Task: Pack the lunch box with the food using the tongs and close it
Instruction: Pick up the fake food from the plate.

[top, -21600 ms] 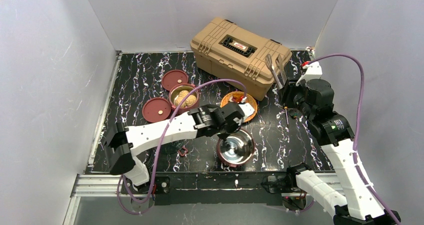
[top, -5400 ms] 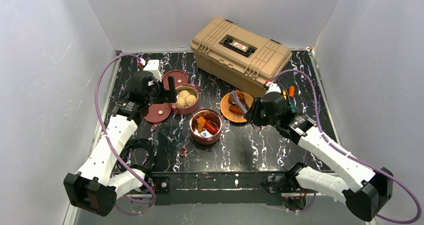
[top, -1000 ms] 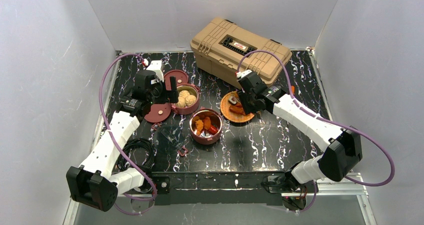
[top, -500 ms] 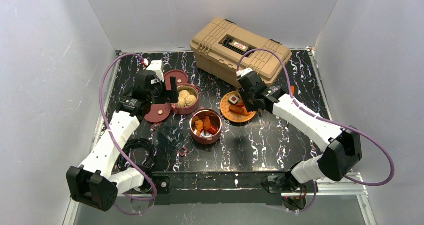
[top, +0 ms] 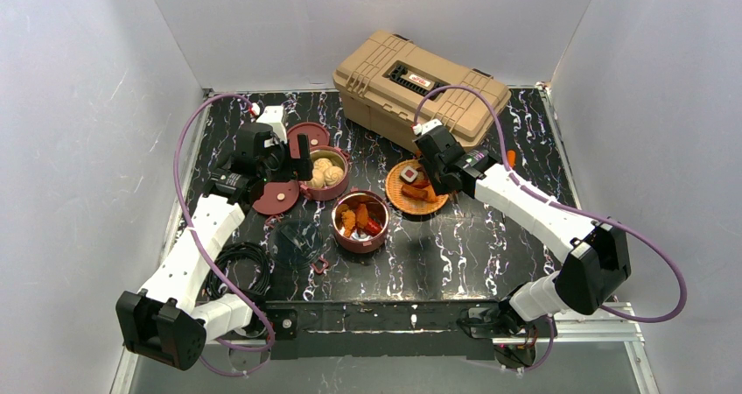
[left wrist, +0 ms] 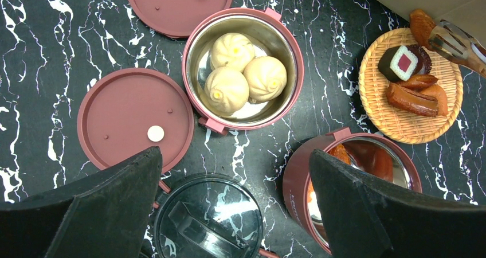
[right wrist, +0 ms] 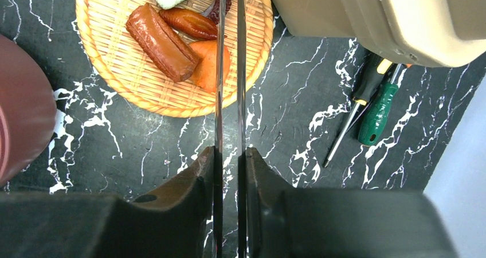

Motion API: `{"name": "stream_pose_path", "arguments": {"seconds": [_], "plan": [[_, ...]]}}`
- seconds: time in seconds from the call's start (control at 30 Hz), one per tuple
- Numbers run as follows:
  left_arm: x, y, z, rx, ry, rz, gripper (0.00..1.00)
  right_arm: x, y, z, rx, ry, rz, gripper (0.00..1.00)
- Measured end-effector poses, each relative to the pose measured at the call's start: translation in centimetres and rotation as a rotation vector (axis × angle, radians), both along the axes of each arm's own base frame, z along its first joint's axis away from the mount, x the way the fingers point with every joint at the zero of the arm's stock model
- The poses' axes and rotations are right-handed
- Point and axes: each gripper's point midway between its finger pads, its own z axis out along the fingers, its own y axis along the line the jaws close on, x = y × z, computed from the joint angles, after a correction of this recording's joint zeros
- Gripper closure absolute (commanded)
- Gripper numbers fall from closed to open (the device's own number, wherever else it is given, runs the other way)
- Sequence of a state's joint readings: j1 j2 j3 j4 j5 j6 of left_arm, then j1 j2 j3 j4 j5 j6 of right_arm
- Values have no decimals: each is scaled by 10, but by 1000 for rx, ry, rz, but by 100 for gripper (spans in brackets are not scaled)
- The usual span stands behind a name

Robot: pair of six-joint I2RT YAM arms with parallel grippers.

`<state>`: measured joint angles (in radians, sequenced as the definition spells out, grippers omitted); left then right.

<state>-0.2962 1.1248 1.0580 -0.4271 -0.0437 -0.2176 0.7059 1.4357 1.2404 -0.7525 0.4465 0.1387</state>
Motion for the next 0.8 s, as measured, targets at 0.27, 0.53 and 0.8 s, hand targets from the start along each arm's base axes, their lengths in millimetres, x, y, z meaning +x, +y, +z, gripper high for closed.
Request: {"name": "stream_pose_path", "arguments": {"seconds": [0.27,0.53,0.8], "plan": [[0,0,0,0,0,0,2,-1,7,-3,35,9,12,90],[0,0,0,0,0,0,2,-1,12,-3,71,11,-3,99],[0,-1,0,-5,1,-3,2,-11,11,11,132,9,-13,99]]}}
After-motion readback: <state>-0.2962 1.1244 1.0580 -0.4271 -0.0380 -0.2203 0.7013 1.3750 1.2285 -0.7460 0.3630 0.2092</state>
